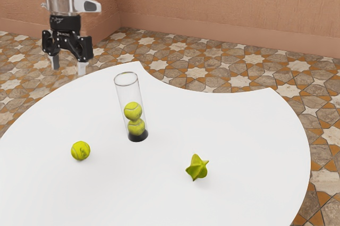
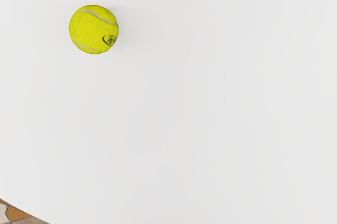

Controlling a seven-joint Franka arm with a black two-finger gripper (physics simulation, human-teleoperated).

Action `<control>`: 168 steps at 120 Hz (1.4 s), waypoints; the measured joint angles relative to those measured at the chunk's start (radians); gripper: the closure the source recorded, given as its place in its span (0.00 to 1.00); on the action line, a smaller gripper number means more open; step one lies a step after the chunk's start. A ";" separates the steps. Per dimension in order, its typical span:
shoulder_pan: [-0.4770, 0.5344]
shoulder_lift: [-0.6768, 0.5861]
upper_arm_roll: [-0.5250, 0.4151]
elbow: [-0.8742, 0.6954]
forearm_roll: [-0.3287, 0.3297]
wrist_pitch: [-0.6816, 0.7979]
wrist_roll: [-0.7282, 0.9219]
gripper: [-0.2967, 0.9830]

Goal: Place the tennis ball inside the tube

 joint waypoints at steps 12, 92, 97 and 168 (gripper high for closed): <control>0.102 -0.001 -0.104 -0.007 0.009 0.119 0.014 0.24; 0.171 0.032 0.068 -0.704 -0.140 0.808 0.117 0.25; 0.179 0.038 0.068 -0.715 -0.136 0.831 0.125 0.25; 0.146 0.146 0.091 -0.739 -0.165 1.013 0.192 0.25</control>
